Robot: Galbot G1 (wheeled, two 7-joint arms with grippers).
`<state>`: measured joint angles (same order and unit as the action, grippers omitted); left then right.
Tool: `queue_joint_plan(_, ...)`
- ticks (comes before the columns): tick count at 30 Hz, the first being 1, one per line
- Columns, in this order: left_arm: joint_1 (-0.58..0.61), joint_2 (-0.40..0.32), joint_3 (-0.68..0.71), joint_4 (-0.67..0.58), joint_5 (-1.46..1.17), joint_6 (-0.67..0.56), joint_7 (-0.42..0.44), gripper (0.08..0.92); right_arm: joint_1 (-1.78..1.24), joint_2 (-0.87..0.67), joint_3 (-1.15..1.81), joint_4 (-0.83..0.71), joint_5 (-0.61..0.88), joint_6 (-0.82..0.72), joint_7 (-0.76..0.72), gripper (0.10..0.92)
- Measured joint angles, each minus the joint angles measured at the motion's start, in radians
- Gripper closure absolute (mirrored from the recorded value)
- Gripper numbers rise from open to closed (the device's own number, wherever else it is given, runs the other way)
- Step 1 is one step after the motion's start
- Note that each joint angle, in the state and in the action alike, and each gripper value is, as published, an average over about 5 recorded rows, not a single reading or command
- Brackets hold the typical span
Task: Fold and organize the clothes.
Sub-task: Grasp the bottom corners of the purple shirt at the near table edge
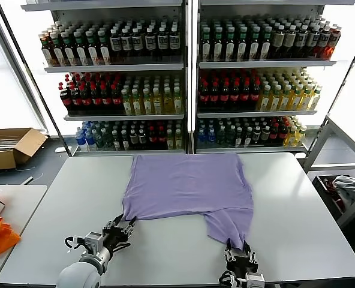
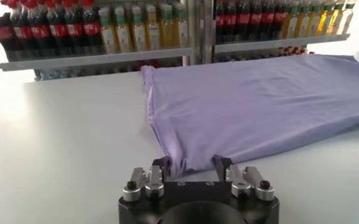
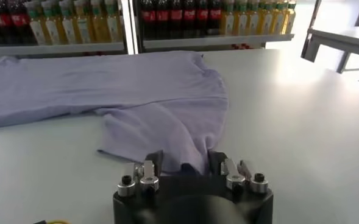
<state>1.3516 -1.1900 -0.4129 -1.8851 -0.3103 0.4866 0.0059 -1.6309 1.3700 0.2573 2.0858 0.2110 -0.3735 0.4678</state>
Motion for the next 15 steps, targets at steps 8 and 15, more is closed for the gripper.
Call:
queue_joint_plan(8, 0.003, -0.008, 0.006, -0.003, 0.009, 0.001, 0.002, 0.798, 0.002, -0.001, 0.008, 0.015, -0.002, 0.002, -0.011, 0.897)
queue_joint_plan(15, -0.005, -0.011, 0.009, -0.011, 0.017, 0.001, 0.004, 0.911, 0.017, -0.006, 0.031, 0.04, -0.014, 0.019, -0.034, 0.916)
